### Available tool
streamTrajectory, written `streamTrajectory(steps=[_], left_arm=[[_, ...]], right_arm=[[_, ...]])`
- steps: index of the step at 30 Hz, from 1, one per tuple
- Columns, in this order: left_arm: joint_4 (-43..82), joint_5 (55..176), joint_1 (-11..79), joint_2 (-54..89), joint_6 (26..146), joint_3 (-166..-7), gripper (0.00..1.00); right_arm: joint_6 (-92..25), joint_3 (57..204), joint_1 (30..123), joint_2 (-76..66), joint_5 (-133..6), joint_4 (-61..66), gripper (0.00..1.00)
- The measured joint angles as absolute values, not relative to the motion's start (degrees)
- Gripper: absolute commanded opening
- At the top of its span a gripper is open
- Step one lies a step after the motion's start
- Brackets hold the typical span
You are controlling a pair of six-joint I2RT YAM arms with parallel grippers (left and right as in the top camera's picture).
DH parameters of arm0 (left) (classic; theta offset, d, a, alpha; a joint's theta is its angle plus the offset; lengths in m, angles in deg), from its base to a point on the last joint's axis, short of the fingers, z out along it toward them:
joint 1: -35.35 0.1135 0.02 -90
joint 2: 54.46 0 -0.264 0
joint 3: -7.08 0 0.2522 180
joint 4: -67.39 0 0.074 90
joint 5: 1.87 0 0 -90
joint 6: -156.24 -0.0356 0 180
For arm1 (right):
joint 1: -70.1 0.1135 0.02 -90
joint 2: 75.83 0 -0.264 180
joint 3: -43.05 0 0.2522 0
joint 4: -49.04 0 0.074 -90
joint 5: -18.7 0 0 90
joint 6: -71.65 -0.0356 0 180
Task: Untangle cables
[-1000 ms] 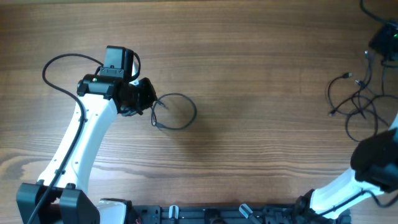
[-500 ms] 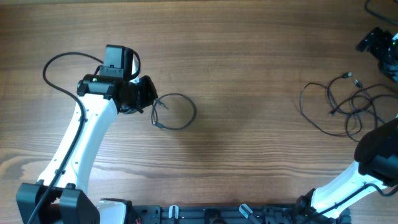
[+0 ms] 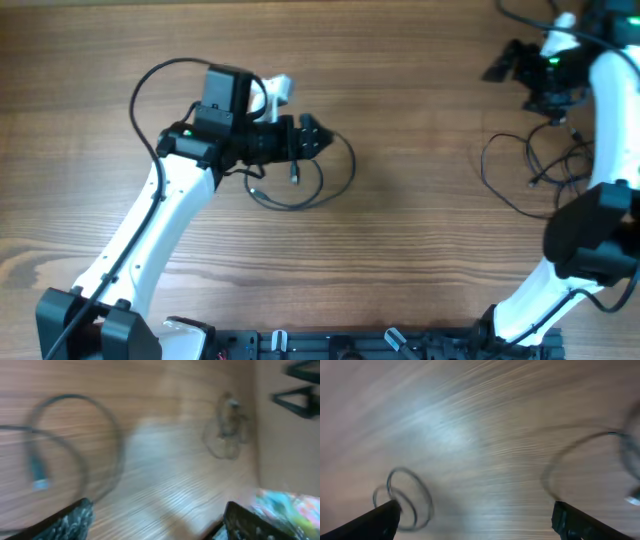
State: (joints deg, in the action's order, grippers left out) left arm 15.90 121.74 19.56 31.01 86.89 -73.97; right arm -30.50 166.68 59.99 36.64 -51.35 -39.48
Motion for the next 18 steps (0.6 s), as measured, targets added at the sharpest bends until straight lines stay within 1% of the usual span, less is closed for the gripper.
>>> streamTrajectory(steps=[3,5,7,10,14,18], left_arm=[[10.26,116.12,22.86,31.01,86.65,-74.15,0.87],[6.98,111.03,26.16,31.01,86.71,-74.10,0.96],[2.61,105.17,29.64,31.01,86.60,-74.10,1.00],[-1.11,99.46,35.21,31.01,87.94,-74.10,1.00],[-2.94,96.01,44.04,31.01,89.14,-74.10,1.00],[-3.77,95.14,47.25,31.01,89.31,-74.10,1.00]], right_arm=[[-29.93,166.68,66.94,36.64,-51.11,-41.01,1.00],[-29.77,166.42,73.04,36.64,-50.72,-41.43,1.00],[-29.75,164.21,79.20,36.68,-50.70,-41.21,1.00],[-29.75,159.16,86.33,36.68,-51.01,-38.44,1.00],[-30.34,150.35,94.68,36.72,-51.25,-31.81,0.99],[-37.80,141.67,99.57,36.88,-51.44,-23.99,0.97]])
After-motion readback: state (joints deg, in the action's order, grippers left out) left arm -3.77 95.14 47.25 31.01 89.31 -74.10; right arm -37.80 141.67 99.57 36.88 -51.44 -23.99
